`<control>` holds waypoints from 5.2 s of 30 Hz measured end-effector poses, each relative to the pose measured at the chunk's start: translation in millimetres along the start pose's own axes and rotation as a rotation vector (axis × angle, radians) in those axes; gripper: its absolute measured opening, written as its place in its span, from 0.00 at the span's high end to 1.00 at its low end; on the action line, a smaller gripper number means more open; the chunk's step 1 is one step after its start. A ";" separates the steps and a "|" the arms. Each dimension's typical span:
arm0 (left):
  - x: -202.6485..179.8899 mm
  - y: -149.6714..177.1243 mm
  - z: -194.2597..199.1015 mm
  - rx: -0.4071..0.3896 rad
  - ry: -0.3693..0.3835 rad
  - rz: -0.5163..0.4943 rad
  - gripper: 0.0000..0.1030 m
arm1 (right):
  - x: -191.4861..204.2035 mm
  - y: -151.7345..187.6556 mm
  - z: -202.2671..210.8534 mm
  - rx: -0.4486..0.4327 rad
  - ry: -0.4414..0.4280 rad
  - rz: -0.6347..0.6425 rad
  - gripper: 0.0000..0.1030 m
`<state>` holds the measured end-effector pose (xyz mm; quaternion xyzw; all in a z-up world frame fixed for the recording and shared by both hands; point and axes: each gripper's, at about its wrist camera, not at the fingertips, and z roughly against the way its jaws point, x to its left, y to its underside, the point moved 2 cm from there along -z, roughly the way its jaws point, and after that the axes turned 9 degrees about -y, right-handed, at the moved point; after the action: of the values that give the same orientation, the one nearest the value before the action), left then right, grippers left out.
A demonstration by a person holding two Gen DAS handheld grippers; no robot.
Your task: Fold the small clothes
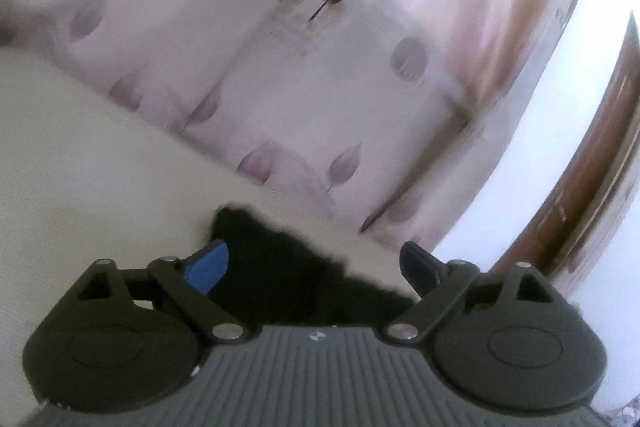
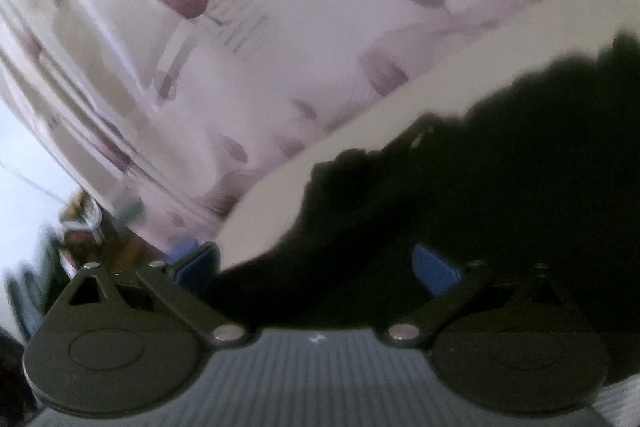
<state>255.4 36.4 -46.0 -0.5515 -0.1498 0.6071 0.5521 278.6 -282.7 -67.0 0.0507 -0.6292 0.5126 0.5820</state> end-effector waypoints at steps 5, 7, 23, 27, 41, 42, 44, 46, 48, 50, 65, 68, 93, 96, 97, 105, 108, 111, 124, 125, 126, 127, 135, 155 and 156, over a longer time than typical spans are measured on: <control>18.3 37.2 7.1 -0.010 -0.027 -0.026 0.13 | -10.5 -2.3 -16.8 0.014 -0.045 -0.120 0.00; 18.1 46.6 12.9 -0.022 0.009 -0.033 0.13 | -6.1 -5.8 -24.4 0.023 -0.044 -0.109 0.00; 20.3 60.1 18.6 -0.061 0.031 -0.020 0.00 | 19.6 -13.8 -94.3 0.203 0.204 0.139 0.76; 39.4 58.6 31.8 -0.164 -0.087 0.098 0.00 | 20.7 -19.3 -84.2 0.158 0.196 0.173 0.85; 47.8 58.6 25.2 -0.145 -0.156 0.125 0.00 | -1.4 -87.8 8.4 0.039 0.147 0.108 0.89; 47.5 59.0 24.6 -0.143 -0.156 0.124 0.00 | -4.1 -84.5 10.5 0.051 0.126 0.069 0.88; 47.2 58.6 23.3 -0.141 -0.162 0.123 0.00 | -5.7 -75.9 6.1 0.095 0.088 0.015 0.75; 46.9 57.9 22.8 -0.143 -0.164 0.124 0.00 | -3.0 -64.0 -6.7 0.131 0.077 -0.002 0.57; 47.1 57.5 22.2 -0.139 -0.168 0.128 0.00 | -6.3 -52.8 -19.8 0.161 0.108 -0.044 0.30; 47.4 57.2 21.7 -0.133 -0.165 0.131 0.00 | -9.8 -42.2 -29.9 0.157 0.098 -0.099 0.24; 50.2 54.7 22.4 -0.124 -0.165 0.140 0.00 | 21.5 -26.8 -86.5 0.169 0.180 0.137 0.86; 50.2 54.6 21.7 -0.120 -0.169 0.140 0.00 | 32.8 -44.3 -61.7 0.095 0.150 0.184 0.87; 52.1 53.7 15.5 -0.092 -0.230 0.142 0.00 | -103.9 -103.4 82.1 -0.002 0.210 0.022 0.84; 52.2 53.3 15.4 -0.091 -0.239 0.142 0.00 | -104.8 -102.2 80.6 0.019 0.164 -0.015 0.65; 51.6 52.9 15.4 -0.092 -0.238 0.139 0.00 | -103.1 -101.8 83.3 0.018 0.182 -0.004 0.51; 8.5 56.6 6.2 -0.021 -0.130 -0.016 0.00 | -79.2 -79.5 126.6 -0.019 0.258 0.091 0.29; -14.3 57.0 2.7 -0.035 -0.086 0.023 0.00 | -76.3 -63.4 118.7 0.044 0.298 0.121 0.72; -38.1 52.7 -6.0 -0.046 -0.047 0.032 0.00 | -63.7 -59.4 109.7 -0.004 0.255 0.126 0.74; -111.2 79.3 -36.6 -0.026 -0.029 -0.286 0.00 | -96.3 -65.0 147.4 -0.169 0.178 -0.062 0.49; -113.1 78.8 -36.9 -0.029 -0.024 -0.290 0.00 | -89.2 -67.8 155.0 -0.207 0.175 -0.042 0.49; -116.0 77.2 -38.7 -0.031 -0.023 -0.298 0.00 | -82.1 -70.7 158.4 -0.231 0.159 -0.021 0.49; -120.2 76.3 -40.9 -0.039 -0.029 -0.310 0.00 | -71.3 -72.5 160.0 -0.242 0.137 0.011 0.49; -144.9 69.3 -75.6 -0.058 -0.210 -0.386 0.07 | -30.3 -58.7 100.1 -0.019 0.236 0.269 0.50; -106.8 99.9 -86.0 0.100 -0.321 -0.384 0.13 | -8.3 -26.4 113.8 -0.046 0.384 0.487 0.49; -108.1 99.6 -87.1 0.099 -0.328 -0.387 0.12 | -4.2 -26.9 109.0 -0.032 0.385 0.509 0.49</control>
<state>254.3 -125.6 -100.5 -0.3789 -0.3104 0.5780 0.6527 223.5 -374.3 -32.4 -0.2155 -0.5080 0.6318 0.5444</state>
